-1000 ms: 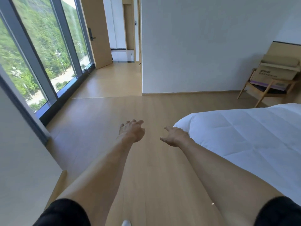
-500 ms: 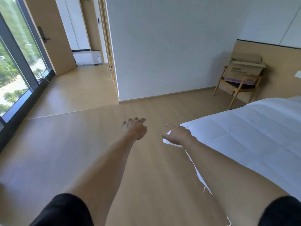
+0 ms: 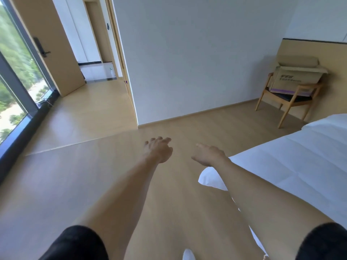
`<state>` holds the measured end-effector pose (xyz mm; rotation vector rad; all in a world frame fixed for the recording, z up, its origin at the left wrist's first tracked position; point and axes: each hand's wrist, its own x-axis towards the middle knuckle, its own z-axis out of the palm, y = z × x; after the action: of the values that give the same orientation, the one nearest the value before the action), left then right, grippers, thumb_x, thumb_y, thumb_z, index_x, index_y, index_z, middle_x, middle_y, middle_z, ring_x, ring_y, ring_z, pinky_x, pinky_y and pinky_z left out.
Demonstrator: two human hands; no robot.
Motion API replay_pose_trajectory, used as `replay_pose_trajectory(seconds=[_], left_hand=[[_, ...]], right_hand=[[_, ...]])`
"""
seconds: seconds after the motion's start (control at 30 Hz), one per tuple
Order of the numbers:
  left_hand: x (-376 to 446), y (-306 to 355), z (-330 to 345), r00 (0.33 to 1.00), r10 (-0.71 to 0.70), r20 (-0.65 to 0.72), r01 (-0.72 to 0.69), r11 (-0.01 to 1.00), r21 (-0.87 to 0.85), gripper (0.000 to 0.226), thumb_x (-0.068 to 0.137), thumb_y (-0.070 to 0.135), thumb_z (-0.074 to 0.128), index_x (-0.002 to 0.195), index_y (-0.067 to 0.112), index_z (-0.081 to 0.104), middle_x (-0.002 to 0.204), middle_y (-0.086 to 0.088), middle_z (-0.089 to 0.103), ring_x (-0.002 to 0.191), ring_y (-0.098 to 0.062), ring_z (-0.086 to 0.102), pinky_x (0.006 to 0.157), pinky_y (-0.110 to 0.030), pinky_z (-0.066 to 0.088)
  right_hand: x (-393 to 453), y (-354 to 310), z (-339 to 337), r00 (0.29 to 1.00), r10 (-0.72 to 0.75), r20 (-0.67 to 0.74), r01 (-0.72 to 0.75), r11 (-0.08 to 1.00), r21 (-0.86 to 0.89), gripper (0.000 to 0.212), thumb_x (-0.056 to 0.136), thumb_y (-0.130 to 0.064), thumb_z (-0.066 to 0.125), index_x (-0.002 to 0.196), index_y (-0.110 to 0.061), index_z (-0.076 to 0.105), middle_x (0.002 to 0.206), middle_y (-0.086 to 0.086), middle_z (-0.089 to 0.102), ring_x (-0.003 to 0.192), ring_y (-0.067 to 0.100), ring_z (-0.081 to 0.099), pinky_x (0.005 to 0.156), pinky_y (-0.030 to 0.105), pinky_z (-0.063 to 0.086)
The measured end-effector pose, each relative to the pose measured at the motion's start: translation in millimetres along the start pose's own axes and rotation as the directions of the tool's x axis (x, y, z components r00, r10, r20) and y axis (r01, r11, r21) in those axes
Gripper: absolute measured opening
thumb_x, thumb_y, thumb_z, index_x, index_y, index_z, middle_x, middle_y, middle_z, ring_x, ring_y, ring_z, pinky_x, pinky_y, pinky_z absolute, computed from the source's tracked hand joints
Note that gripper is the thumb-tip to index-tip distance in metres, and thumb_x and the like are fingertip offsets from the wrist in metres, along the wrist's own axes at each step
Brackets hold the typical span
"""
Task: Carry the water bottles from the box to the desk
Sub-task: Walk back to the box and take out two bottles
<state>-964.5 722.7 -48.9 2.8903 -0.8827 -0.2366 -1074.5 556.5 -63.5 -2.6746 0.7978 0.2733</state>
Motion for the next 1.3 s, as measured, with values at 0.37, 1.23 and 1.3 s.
replay_pose_trajectory(seconds=[0.37, 1.23, 1.3], left_hand=[[206.5, -8.7, -45.1, 0.997, -0.075, 0.000, 0.075, 0.997, 0.003, 0.052, 0.103, 0.036, 0.037, 0.155, 0.034, 0.034, 0.157, 0.000, 0.039, 0.144, -0.025, 0.033, 0.116, -0.042, 0.024], [702.7, 108.2, -82.1, 0.898, 0.425, 0.116, -0.435, 0.897, 0.083, 0.054, 0.101, 0.035, 0.034, 0.155, 0.036, 0.032, 0.153, -0.001, 0.042, 0.141, -0.028, 0.036, 0.114, -0.043, 0.029], [726.1, 127.8, -80.8, 0.877, 0.466, 0.121, -0.476, 0.876, 0.080, 0.054, 0.101, 0.036, 0.034, 0.155, 0.036, 0.031, 0.153, -0.001, 0.042, 0.141, -0.027, 0.037, 0.114, -0.042, 0.029]], right_hand=[[216.4, -27.7, -63.7, 0.997, -0.071, 0.024, 0.071, 0.997, -0.026, 0.069, 0.091, -0.057, 0.048, 0.154, -0.034, 0.029, 0.155, 0.003, 0.043, 0.139, 0.029, 0.042, 0.108, 0.042, 0.036], [569.1, 57.9, -205.4, 0.912, 0.388, -0.135, -0.385, 0.922, 0.052, 0.068, 0.092, -0.060, 0.051, 0.153, -0.033, 0.033, 0.150, 0.008, 0.049, 0.136, 0.029, 0.047, 0.107, 0.041, 0.039], [585.0, 70.0, -214.1, 0.894, 0.426, -0.136, -0.423, 0.905, 0.055, 0.067, 0.093, -0.059, 0.050, 0.152, -0.032, 0.035, 0.149, 0.009, 0.049, 0.136, 0.029, 0.047, 0.106, 0.040, 0.038]])
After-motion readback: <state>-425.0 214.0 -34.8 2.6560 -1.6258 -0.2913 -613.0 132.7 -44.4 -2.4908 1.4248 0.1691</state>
